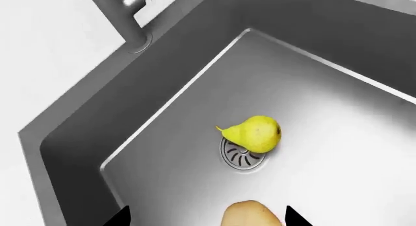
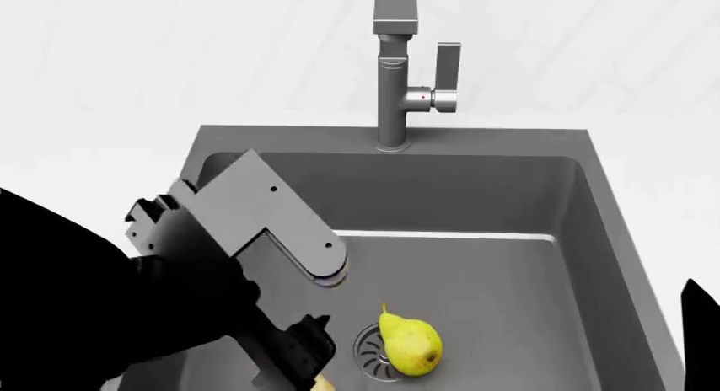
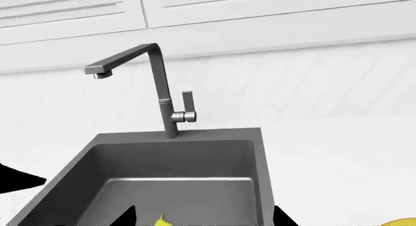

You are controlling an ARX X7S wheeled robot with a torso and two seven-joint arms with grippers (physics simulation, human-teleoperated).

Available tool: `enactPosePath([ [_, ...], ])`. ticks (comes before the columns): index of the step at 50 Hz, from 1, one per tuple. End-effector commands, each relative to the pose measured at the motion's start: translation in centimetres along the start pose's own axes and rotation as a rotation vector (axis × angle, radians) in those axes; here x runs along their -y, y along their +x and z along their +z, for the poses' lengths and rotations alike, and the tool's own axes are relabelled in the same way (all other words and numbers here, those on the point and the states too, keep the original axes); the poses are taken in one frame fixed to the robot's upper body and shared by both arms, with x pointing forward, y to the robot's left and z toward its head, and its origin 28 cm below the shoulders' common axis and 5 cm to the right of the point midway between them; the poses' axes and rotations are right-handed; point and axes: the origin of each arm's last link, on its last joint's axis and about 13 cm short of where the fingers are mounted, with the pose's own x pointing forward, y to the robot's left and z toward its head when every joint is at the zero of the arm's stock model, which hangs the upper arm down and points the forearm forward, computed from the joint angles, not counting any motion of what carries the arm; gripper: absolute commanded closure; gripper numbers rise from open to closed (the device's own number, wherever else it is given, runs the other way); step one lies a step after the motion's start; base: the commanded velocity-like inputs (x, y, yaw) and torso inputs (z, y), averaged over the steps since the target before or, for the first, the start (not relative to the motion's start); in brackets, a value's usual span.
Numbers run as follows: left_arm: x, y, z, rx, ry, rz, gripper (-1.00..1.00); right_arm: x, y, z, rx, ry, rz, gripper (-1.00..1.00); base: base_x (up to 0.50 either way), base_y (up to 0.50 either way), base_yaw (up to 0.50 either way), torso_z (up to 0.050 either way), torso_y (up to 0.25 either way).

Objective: There is a mixed pile of frozen fruits and vegetables on the counter. Locate all the frozen vegetables and place the items in a bowl on the counter. Take all the frozen fruits and defrost them in a running sink.

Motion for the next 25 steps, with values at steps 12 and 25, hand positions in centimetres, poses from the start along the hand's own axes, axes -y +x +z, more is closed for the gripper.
enactPosePath([
  [12,-1.3,-5.6,-1.7,0.128,-0.119,0.07,-1.0,-0.2,-0.6,1.3,-0.016,-0.074,0.007,-1.0,0.0,0.0,0.0,0.0,0.0],
  [25,-1.8,-8.1,-4.3,0.201,-0.237,0.152,-1.0,0.2,-0.6,1.3,-0.043,-0.07,-0.005,-1.0,0.0,0.0,0.0,0.0,0.0],
])
